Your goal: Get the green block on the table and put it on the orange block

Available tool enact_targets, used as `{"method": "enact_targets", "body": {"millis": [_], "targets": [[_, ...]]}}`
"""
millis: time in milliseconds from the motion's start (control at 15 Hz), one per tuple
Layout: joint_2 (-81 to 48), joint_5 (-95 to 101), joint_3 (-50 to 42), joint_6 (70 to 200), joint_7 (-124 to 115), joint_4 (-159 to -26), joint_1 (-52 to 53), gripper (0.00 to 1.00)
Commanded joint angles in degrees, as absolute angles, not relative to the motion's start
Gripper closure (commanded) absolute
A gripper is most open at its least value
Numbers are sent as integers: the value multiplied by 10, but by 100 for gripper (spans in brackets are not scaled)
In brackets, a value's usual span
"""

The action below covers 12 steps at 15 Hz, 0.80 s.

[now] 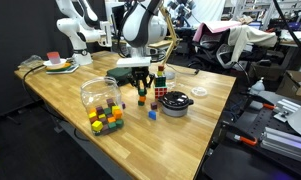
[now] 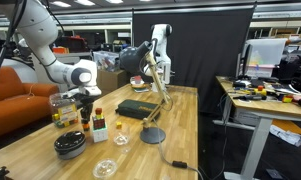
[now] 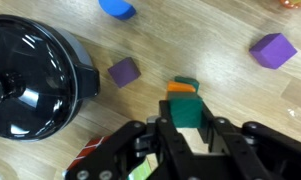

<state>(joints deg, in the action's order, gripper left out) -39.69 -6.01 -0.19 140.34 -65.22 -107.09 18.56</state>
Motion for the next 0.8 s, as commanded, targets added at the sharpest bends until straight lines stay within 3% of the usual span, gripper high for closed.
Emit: {"method": "enact_targets", "body": {"millis": [0, 733], "targets": [[-406, -72, 8, 1381, -651, -1053, 172, 93], [-410, -78, 14, 1368, -649, -1046, 170, 93]]}}
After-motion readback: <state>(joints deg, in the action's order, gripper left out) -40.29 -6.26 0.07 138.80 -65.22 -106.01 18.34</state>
